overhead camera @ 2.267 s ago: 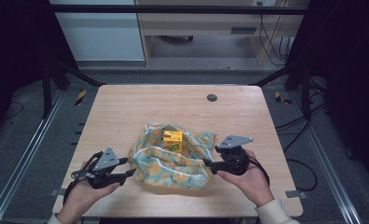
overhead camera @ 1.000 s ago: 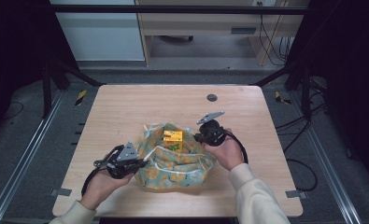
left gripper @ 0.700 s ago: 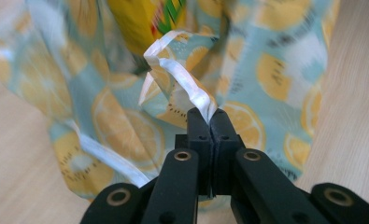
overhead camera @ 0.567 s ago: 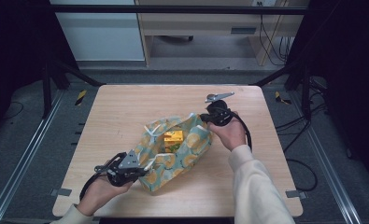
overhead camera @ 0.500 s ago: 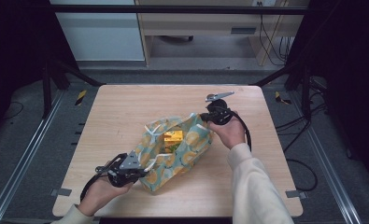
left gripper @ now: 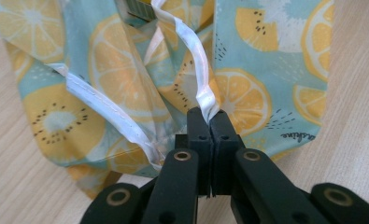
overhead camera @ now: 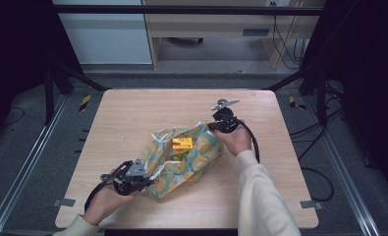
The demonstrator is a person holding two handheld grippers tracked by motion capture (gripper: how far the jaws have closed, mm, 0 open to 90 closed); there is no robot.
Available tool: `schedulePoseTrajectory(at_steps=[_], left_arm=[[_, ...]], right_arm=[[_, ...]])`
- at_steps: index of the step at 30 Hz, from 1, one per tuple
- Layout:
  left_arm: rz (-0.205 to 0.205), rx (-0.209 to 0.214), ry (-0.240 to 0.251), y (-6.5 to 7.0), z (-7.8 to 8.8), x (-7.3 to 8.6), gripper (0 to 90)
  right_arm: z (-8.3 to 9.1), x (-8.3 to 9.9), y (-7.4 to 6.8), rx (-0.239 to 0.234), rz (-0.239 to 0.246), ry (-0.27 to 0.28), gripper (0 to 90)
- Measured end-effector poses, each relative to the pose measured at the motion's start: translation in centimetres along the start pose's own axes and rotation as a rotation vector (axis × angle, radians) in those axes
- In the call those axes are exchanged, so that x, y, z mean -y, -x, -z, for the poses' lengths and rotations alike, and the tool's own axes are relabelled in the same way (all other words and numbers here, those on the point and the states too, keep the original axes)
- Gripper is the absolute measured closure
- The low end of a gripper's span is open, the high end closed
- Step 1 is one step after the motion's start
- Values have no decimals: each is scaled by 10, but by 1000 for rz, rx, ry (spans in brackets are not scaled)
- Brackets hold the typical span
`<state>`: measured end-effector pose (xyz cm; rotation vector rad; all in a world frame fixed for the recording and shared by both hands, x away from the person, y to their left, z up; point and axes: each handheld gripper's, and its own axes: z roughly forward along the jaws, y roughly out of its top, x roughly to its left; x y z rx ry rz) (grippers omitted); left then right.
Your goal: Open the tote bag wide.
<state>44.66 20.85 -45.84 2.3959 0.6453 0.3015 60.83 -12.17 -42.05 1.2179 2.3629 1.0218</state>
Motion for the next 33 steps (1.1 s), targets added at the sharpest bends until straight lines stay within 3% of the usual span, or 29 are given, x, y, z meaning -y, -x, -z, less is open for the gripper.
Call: schedulePoseTrajectory(at_steps=[2, 4, 6, 8, 12, 17, 20, 33], left_arm=[[12, -16, 15, -3, 4, 0, 895], [22, -7, 20, -5, 6, 0, 895], [26, -46, 19, -8, 8, 2, 895], [35, -48, 8, -11, 5, 5, 895], [31, -29, -28, -11, -3, 8, 895], [18, -16, -38, -8, -5, 7, 894], [21, -16, -43, -8, -7, 9, 894], [15, -30, -82, -7, -11, 13, 886]], right_arm=[[3, -4, 0, -4, -2, 14, 900], [7, -8, -1, -14, 0, 30, 900], [10, -12, -3, -38, -4, 50, 900], [10, -16, -6, -40, 8, 50, 900], [0, -12, -3, -19, 0, -12, 900], [-10, -1, 5, -8, -23, -62, 900], [-12, 5, 9, -8, -43, -78, 900], [-24, 10, 4, -28, -34, -116, 815]])
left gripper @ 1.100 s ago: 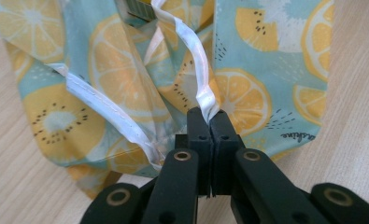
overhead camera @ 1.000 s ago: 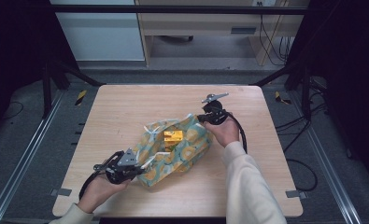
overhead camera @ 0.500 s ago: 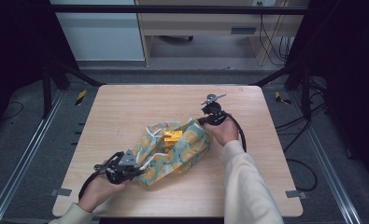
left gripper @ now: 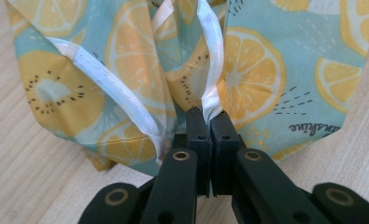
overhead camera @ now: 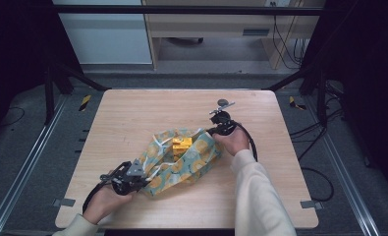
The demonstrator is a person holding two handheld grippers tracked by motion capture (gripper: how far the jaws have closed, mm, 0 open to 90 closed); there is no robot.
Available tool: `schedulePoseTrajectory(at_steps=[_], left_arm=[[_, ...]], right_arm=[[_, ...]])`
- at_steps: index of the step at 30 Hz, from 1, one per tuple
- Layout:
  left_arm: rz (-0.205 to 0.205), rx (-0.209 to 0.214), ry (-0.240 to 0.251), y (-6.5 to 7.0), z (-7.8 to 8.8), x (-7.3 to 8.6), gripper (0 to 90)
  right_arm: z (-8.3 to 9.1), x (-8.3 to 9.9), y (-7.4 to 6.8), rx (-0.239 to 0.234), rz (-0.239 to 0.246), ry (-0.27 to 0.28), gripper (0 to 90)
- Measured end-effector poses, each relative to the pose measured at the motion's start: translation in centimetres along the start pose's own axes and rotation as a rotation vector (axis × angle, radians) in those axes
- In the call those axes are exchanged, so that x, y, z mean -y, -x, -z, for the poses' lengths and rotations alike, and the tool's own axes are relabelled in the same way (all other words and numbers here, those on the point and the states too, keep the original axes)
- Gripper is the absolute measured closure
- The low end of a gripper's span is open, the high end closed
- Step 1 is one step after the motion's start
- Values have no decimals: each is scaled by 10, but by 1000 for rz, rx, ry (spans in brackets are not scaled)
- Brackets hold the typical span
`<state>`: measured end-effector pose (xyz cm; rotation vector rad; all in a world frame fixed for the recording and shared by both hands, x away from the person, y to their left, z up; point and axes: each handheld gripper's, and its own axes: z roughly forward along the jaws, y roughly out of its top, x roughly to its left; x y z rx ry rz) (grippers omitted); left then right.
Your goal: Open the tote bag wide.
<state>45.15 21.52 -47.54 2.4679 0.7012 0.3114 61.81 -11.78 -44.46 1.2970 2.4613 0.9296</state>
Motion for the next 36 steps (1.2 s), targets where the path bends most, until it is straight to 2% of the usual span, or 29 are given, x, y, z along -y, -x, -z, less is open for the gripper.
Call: schedulePoseTrajectory(at_steps=[3, 6, 8, 10, 13, 15, 18, 23, 27, 30, 33, 36], left_arm=[[5, -3, 20, 1, 1, 1, 868], [10, -10, 40, 1, 4, 0, 820], [11, -18, 55, 2, 6, -2, 781], [8, -34, 84, 3, 8, -3, 695], [9, -54, 123, 5, 14, -7, 542], [18, -62, 162, 7, 19, -11, 468], [37, -70, 199, 8, 25, -17, 358], [45, -84, 244, 5, 35, -27, 297], [45, -97, 252, 0, 39, -36, 292], [38, -109, 240, -4, 38, -42, 287], [35, -118, 234, -9, 37, -48, 283], [23, -132, 226, -16, 39, -56, 279]], right_arm=[[5, 0, 2, 19, -9, 25, 711], [16, -3, 1, 32, -10, 61, 526], [25, -5, -2, 40, 0, 80, 442], [35, -7, -4, 49, 12, 111, 350], [50, -9, -7, 41, 19, 155, 274], [62, -10, -11, 27, 28, 184, 237], [75, -9, -17, 34, 43, 205, 200], [99, 0, -29, 25, 59, 247, 182], [111, 12, -39, 12, 66, 259, 163], [116, 21, -45, 8, 70, 259, 141], [116, 29, -49, -2, 70, 254, 117], [113, 36, -55, -7, 92, 235, 104]])
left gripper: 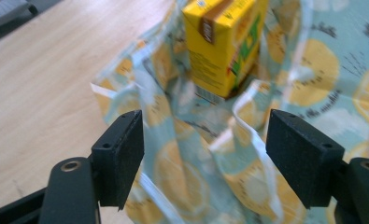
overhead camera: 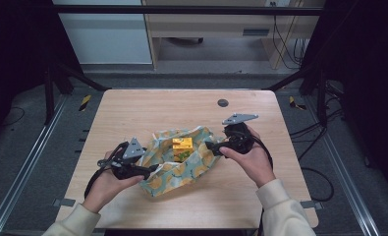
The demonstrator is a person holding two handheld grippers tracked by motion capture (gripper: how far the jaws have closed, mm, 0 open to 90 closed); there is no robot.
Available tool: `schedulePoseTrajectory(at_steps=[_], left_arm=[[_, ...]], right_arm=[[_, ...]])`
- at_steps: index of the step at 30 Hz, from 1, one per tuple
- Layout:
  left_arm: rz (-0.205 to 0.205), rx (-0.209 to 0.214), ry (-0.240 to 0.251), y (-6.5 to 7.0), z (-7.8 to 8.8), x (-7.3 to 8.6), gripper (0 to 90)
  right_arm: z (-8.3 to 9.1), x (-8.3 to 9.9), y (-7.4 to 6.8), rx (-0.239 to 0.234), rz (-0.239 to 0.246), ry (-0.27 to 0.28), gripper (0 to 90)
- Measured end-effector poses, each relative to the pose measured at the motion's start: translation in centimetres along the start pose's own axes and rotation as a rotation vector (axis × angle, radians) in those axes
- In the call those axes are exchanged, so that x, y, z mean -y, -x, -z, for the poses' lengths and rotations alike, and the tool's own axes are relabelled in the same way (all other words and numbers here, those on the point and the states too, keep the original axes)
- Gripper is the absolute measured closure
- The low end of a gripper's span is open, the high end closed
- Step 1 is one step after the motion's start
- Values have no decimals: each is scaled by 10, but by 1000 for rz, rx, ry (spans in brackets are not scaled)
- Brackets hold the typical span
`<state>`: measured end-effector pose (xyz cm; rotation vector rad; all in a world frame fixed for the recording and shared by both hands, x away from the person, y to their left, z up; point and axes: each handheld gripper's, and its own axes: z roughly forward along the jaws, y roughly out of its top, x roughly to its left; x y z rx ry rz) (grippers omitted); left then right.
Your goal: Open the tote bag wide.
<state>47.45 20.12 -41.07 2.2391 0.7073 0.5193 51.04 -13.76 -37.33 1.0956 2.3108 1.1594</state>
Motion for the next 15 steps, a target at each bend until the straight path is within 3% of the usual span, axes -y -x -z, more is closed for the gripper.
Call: schedulePoseTrajectory(at_steps=[5, 12, 13, 15], left_arm=[[0, -31, -8, -18, -5, -14, 270], [29, -31, -31, -42, -31, -23, 256], [26, -24, -36, -44, -35, -24, 256], [20, -18, -54, -46, -43, -23, 281]], right_arm=[[-5, 8, -7, -12, 18, -20, 100], [-18, 8, -19, -53, 29, -16, 89], [-22, 9, -22, -54, 33, -23, 96], [-29, 12, -27, -35, 68, -50, 198]])
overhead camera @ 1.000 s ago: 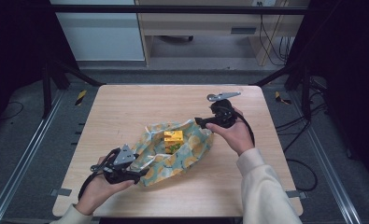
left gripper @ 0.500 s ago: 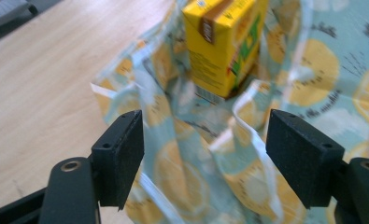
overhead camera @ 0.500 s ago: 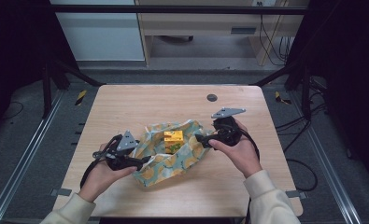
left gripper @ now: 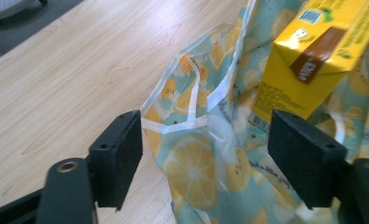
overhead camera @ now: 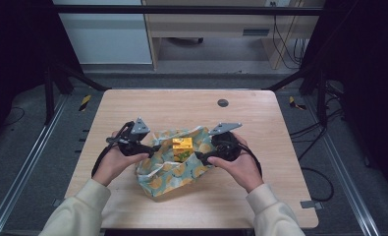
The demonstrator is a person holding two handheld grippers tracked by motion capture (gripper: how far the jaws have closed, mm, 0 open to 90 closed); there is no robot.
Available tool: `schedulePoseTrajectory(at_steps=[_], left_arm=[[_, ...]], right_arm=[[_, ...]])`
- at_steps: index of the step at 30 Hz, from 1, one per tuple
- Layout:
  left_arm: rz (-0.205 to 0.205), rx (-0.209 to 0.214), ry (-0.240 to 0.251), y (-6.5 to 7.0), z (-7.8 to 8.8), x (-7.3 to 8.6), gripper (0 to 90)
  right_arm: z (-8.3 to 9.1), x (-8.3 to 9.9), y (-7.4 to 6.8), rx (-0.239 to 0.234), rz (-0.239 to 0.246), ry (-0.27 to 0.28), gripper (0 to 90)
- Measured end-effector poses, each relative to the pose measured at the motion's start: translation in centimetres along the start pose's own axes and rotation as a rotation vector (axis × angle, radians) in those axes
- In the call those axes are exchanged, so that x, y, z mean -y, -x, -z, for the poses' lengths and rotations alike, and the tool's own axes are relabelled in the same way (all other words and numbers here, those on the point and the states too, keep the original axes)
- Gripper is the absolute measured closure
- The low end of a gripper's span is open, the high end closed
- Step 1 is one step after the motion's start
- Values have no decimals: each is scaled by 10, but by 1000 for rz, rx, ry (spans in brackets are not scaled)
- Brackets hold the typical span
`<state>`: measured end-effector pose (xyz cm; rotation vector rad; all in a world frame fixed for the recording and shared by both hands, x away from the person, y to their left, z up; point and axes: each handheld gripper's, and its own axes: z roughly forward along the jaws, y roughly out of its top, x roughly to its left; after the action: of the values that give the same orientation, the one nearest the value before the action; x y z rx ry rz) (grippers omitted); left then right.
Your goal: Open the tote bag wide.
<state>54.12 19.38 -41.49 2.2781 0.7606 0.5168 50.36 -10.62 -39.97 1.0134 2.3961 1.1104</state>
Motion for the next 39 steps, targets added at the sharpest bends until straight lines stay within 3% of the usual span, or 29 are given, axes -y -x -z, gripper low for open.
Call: schedulePoseTrajectory(at_steps=[1, 3, 6, 7, 8, 10, 14, 17, 23, 27, 39], left_arm=[[-3, 9, -18, 0, -4, 1, 296], [-19, 9, -45, 1, -11, 2, 363], [-49, 18, -74, 4, -19, 6, 573], [-58, 24, -78, 6, -21, 6, 675], [-56, 22, -83, 7, -22, 6, 714], [-54, -10, -91, 8, -22, 6, 829], [-23, -92, -57, 0, -17, 8, 892], [-5, -115, -68, -7, -20, 16, 897], [32, -120, -74, -13, -31, 32, 898], [37, -123, -74, -14, -34, 34, 898], [57, -122, -76, -21, -41, 42, 900]], right_arm=[[-2, 1, 0, 1, 6, -9, 224], [-6, 6, -2, -24, 16, -28, 415], [-9, 16, -6, -37, 62, -52, 699], [-10, 18, -6, -34, 63, -55, 753], [-11, 21, -6, -43, 66, -60, 827], [-11, 25, -5, -53, 63, -61, 890], [0, 34, -1, -34, 59, -51, 900], [9, 49, 4, -19, 39, -54, 900], [9, 82, 9, -15, 8, -75, 900], [5, 98, 14, -10, -22, -91, 900], [5, 112, 17, 0, -22, -144, 900]])
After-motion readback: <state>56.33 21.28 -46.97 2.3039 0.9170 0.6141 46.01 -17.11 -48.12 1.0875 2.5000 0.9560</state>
